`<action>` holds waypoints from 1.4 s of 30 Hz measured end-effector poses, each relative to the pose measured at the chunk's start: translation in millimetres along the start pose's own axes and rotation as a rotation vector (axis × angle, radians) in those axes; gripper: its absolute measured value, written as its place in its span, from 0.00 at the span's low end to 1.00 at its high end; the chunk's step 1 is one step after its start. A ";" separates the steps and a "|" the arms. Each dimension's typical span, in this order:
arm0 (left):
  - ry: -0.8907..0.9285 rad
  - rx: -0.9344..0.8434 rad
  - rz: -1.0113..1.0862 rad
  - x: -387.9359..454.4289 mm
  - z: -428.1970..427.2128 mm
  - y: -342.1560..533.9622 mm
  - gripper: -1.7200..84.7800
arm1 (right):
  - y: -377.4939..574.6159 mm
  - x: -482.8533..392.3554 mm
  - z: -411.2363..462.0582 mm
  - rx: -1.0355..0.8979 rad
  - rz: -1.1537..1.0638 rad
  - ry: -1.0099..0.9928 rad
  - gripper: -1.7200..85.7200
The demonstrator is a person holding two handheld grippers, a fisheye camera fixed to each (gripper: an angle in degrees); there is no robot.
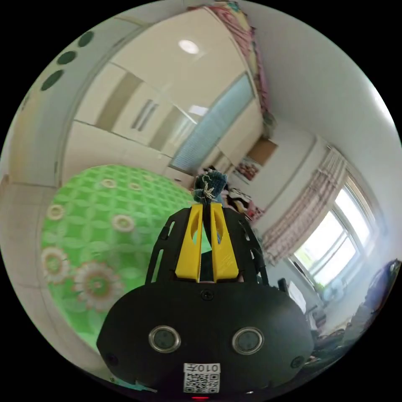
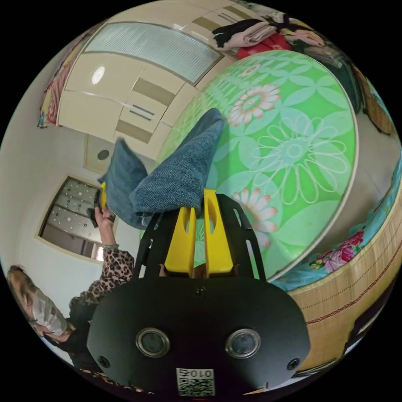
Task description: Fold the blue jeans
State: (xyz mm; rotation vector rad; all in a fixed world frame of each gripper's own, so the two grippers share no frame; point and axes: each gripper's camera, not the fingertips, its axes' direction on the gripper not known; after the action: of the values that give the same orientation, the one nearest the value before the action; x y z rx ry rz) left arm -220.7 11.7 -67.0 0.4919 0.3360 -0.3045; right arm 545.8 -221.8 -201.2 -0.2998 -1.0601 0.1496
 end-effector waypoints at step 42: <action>-0.031 0.165 -0.011 -19.6 -247.2 213.1 0.02 | 139.4 -343.7 220.4 -0.251 -0.996 0.673 0.19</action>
State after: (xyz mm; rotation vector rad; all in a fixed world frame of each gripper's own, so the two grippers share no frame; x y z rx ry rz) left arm -220.3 319.4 -177.8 0.6475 0.2846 -0.3518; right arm 189.9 -142.6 -431.8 -0.0072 -0.4561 -0.9268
